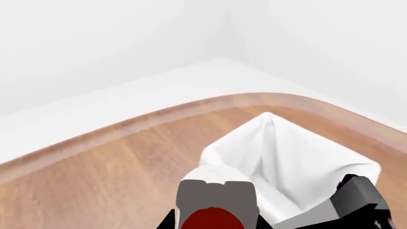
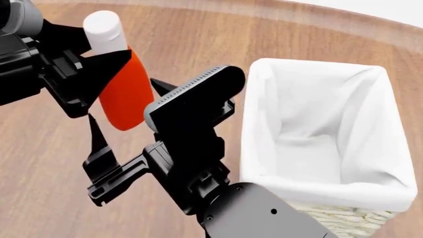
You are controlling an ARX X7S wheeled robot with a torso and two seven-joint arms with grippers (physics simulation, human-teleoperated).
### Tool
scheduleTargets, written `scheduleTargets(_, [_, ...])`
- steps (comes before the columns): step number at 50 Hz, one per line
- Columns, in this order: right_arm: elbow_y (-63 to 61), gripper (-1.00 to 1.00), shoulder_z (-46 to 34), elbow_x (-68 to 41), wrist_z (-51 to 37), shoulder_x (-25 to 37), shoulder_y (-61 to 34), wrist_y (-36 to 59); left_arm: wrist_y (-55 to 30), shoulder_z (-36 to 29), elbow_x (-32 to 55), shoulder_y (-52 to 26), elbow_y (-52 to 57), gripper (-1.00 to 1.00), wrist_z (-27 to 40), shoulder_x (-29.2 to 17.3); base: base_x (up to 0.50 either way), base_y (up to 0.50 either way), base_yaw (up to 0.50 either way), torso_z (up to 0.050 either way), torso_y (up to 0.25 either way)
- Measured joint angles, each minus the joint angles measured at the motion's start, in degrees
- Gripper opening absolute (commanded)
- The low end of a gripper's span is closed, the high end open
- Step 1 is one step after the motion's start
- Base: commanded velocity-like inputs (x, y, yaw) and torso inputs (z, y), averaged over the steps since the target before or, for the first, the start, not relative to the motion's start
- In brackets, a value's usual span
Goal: Pick up the ketchup, and put it in the basket.
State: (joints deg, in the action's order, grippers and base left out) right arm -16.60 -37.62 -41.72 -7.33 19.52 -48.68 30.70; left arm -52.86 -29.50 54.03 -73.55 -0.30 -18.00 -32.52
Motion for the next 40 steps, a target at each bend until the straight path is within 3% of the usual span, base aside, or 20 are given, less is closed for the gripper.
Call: scheduleTargets(40, [11.11, 1.00, -1.63, 3.26, 2.63, -3.59, -1.92, -4.81, 0.05, -0.02, 1.02, 0.08, 0.52, -1.00, 0.12, 0.08, 0.00, 0.00, 0.00, 0.000, 0.001])
